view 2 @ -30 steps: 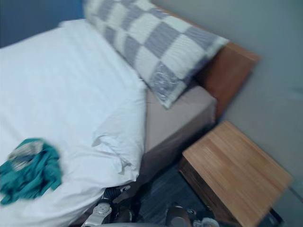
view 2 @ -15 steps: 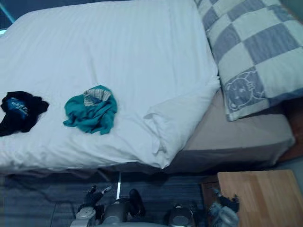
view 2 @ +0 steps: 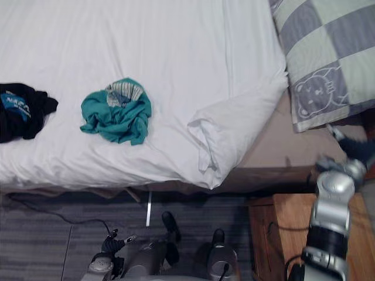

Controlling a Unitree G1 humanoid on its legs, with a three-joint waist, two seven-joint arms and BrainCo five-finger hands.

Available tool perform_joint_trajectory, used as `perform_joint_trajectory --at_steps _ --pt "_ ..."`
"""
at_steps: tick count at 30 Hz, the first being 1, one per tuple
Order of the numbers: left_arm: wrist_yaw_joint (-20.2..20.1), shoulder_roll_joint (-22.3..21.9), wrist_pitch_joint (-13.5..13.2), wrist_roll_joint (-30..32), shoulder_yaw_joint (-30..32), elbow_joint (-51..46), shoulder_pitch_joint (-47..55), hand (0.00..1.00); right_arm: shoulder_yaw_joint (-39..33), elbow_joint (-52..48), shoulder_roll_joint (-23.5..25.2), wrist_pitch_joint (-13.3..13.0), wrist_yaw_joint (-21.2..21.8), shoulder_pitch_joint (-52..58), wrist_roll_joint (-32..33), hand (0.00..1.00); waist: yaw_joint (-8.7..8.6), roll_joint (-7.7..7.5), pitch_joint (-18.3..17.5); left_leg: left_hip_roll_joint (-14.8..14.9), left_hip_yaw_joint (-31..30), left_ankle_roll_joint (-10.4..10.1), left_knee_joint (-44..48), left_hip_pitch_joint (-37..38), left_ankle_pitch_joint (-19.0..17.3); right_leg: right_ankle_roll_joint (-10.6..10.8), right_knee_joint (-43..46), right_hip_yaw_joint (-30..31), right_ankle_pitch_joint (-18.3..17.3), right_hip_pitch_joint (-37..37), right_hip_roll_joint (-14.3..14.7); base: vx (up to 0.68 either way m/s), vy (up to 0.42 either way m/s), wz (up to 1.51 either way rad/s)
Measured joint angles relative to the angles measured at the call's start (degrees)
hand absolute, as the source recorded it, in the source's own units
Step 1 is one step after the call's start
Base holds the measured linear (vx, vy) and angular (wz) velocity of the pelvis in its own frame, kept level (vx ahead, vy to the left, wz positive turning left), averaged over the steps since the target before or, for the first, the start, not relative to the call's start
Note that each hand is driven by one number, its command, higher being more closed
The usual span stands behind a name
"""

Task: Tidy the bed and pick cloth on bed and put in laundry

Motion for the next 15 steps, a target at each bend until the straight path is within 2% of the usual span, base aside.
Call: perform_joint_trajectory --at_steps 1,3,6,8,11,12,13,14,15 --pt "0.0 0.31 -0.08 0.03 -0.02 0.0 -0.16 0.0 1.74 0.3 -0.53 0.0 0.29 -1.34 -0.5 0.0 0.2 0.05 0.24 0.06 -0.22 -0.19 0.02 -0.53 0.22 0.02 0.42 -0.04 0.02 -0.61 0.01 -0.02 -0.054 0.13" --pt "0.02 1.93 -0.11 0.06 -1.63 0.0 -1.79 0.0 8.21 3.11 -3.11 -0.08 1.77 -7.19 -2.22 0.0 1.9 0.63 1.87 0.31 -1.01 0.34 0.05 -2.64 1.21 -0.04 2.23 0.0 -0.05 -3.18 0.15 -0.02 -0.066 0.15" --pt "0.04 2.54 -0.68 0.05 -2.11 -0.18 -2.73 0.0 12.85 5.54 -4.14 -0.05 3.94 -11.56 -2.59 0.0 2.82 1.3 3.3 0.35 -1.75 0.4 0.07 -4.53 2.05 -0.33 3.57 0.13 -0.32 -5.34 0.0 0.02 -0.052 0.17" --pt "0.02 2.68 -0.75 0.05 -2.5 -0.2 -3.22 0.0 15.77 6.45 -4.98 -0.08 4.85 -13.4 -2.71 0.0 2.92 1.77 4.77 0.33 -1.92 0.37 0.07 -4.91 2.07 -0.43 4.18 0.44 -0.6 -5.89 -0.09 0.01 -0.038 0.08" --pt "0.05 3.03 -1.02 -0.01 -3.56 -0.34 -3.65 0.0 23.96 8.15 -5.38 -0.33 6.56 -17.89 -3.81 0.0 3.16 2.09 6.92 0.4 -1.61 0.21 2.32 -8.37 2.25 -0.45 6.64 3.33 -0.95 -10.51 -0.15 0.0 -0.034 -0.14" --pt "0.06 3.05 -1.15 -0.05 -3.53 -0.35 -3.98 0.0 25.23 8.82 -5.38 -0.55 6.88 -18.7 -3.97 0.0 3.25 1.98 7.44 0.41 -2.85 0.38 4.13 -9.67 2.35 -0.45 6.99 3.96 -0.97 -11.48 -0.32 0.01 -0.069 -0.3" --pt "0.13 3.12 -1.44 -0.19 -3.47 -0.45 -4.56 0.0 27.53 10.0 -5.38 -0.73 7.35 -20.33 -4.25 0.0 4.27 1.38 8.13 0.28 -9.43 -0.28 8.34 -12.65 1.9 -0.46 7.99 5.75 -0.95 -13.98 -0.71 0.03 -0.118 -0.44" --pt "0.19 2.87 -1.77 -0.29 -3.53 -0.96 -4.87 0.0 29.26 11.15 -5.46 -1.37 7.57 -22.11 -4.26 0.0 5.4 1.64 8.69 0.24 -15.07 -2.17 10.92 -14.59 0.58 -0.47 8.86 7.13 -0.66 -15.68 -0.46 0.03 -0.146 -0.6" --pt "0.24 2.62 -1.9 -0.59 -3.75 -0.6 -5.56 0.0 31.26 12.47 -5.5 -2.18 7.51 -24.59 -4.23 1.0 5.85 2.49 9.18 0.12 -19.16 -3.04 11.55 -16.02 -0.09 -0.49 9.78 8.06 -0.47 -17.77 -0.04 0.01 -0.108 -0.43"
